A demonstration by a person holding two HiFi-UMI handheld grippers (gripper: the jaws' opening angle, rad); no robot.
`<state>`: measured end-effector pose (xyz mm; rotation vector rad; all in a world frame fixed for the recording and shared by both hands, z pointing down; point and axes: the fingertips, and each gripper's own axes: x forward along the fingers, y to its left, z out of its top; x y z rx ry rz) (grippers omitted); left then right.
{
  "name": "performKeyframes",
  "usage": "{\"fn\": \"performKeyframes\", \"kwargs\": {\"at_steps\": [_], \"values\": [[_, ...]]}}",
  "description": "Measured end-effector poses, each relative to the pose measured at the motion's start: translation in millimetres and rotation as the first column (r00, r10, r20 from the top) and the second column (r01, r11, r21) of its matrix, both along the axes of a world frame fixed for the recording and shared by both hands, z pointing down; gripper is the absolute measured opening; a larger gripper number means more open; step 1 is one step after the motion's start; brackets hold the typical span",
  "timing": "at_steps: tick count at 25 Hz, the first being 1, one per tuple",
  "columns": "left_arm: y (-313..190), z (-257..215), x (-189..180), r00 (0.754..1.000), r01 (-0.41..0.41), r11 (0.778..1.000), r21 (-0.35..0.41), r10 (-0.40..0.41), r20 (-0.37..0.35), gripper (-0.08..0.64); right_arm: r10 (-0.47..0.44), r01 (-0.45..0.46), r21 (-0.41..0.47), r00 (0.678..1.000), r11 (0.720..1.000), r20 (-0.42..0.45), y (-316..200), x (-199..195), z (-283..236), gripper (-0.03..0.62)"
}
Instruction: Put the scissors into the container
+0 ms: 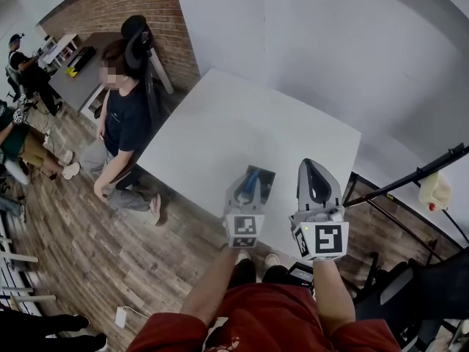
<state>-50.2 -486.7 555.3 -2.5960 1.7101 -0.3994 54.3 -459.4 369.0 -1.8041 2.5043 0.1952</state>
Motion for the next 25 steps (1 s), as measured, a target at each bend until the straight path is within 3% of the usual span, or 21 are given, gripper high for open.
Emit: {"fn": "performKeyframes", "kwargs": {"at_steps": [13, 25], "values": [[3.7, 4.6, 6.9, 1.0, -0.026, 1.0, -0.016, 0.027, 0.016, 0.131, -0.005, 0.005, -0.002, 1.0, 1.0, -0.006, -2.1, -0.4, -0.3, 0.008], [5.8, -8.9, 11.4, 0.999, -0.031, 0.999, 0.015, 0.031, 0.012, 0.165, -0.008, 0.008, -0.003, 1.0, 1.0, 0.005, -2.2, 5.3, 0.3, 0.008]]}}
